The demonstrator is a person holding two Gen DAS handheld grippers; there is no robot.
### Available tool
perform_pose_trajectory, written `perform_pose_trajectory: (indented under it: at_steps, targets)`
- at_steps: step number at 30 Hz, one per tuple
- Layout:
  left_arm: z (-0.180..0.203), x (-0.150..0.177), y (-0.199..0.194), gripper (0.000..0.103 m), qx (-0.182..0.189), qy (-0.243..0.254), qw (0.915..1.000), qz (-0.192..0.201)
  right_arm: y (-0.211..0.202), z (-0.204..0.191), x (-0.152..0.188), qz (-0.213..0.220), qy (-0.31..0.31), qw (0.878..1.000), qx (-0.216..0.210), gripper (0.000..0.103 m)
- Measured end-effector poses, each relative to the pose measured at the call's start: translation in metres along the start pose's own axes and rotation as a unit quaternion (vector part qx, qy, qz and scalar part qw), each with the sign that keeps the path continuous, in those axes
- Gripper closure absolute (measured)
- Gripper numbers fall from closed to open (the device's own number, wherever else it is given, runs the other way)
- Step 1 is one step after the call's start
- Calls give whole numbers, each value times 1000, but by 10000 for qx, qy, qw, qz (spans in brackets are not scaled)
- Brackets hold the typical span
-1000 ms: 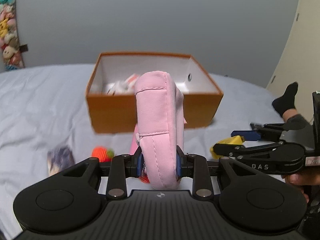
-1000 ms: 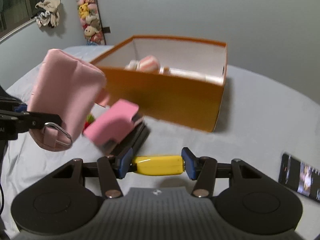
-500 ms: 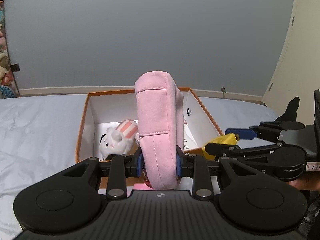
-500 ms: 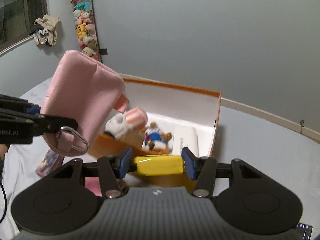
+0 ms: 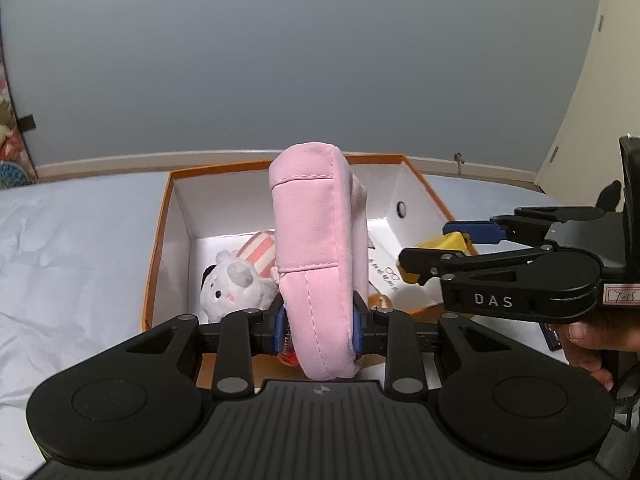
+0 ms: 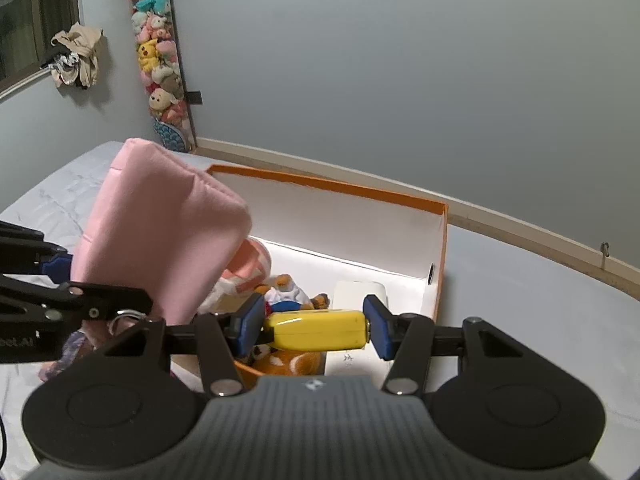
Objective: Organize objects
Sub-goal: 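Carry the pouch and tape measure over the shoebox with both tools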
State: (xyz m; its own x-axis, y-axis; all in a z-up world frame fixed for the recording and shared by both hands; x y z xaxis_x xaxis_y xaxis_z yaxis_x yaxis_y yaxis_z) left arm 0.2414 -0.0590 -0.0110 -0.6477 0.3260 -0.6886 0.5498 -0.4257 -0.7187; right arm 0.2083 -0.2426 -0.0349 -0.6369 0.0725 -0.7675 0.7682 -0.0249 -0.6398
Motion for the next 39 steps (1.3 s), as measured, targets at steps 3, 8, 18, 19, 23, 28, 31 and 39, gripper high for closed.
perform_pose_trajectory:
  at_steps: [3, 8, 18, 19, 23, 28, 31, 39]
  targets:
    - [-12, -6, 2, 69, 42, -208, 9998, -11, 12, 6, -4, -70, -12, 10000, 47, 47]
    - [-30, -13, 12, 69, -168, -333, 9992, -121, 26, 14, -14, -143, 74, 9999, 63, 47]
    - [-52, -12, 36, 69, -691, -175, 9938, -850, 58, 6, -27, -359, -301, 9987, 222, 47]
    - [-53, -11, 38, 69, -776, -106, 9922, -969, 61, 3, -28, -370, -356, 9984, 236, 47]
    - [-59, -7, 52, 68, -1078, 108, 9851, -1337, 73, -3, -34, -405, -474, 9977, 281, 47]
    - [-64, 4, 76, 69, -1293, 370, 9736, -1844, 87, -11, -39, -460, -620, 9965, 314, 47]
    - [-70, 4, 76, 69, -1168, 226, 9761, -1820, 98, -16, -41, -552, -695, 9954, 365, 47]
    - [-67, 4, 83, 65, -1234, 373, 9757, -1774, 121, -27, -46, -683, -822, 9934, 410, 47]
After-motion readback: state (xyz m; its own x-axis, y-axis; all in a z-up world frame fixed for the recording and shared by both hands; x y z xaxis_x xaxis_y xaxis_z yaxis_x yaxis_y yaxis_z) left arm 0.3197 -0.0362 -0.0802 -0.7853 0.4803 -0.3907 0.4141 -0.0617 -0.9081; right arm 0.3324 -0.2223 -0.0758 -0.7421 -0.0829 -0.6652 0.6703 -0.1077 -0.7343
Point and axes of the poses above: each gripper's, at about its wrist camera, not at the fingertips, and y roughly the way its jaws point, z to its right, x to its underside, the point moved 4 cm from there along y, roughly the way its jaws point, and after that the axes turned 1 degree about x, right-handed, at the moved point
